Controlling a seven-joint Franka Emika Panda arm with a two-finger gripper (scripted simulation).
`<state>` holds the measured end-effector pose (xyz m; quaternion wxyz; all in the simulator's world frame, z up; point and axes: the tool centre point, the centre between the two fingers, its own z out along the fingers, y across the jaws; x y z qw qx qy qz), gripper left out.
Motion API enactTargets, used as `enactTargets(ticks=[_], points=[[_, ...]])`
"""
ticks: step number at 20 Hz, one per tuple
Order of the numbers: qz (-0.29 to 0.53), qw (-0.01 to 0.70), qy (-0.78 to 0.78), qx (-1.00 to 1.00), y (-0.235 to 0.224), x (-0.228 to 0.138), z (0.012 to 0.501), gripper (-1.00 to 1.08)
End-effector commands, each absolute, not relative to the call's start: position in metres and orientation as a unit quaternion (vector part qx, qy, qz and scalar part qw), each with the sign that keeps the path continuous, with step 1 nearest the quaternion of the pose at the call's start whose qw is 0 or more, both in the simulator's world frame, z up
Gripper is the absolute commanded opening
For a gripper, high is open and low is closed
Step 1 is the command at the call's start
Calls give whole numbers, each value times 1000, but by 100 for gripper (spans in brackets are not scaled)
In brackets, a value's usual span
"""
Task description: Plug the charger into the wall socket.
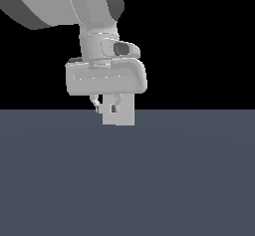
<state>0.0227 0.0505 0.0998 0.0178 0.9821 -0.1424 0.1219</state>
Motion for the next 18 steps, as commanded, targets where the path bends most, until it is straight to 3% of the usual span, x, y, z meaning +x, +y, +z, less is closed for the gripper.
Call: enactTargets(ticks=[1, 18], points=[[122, 18, -143, 982, 49, 28, 100, -100], [122, 18, -143, 982, 37, 67, 100, -100]])
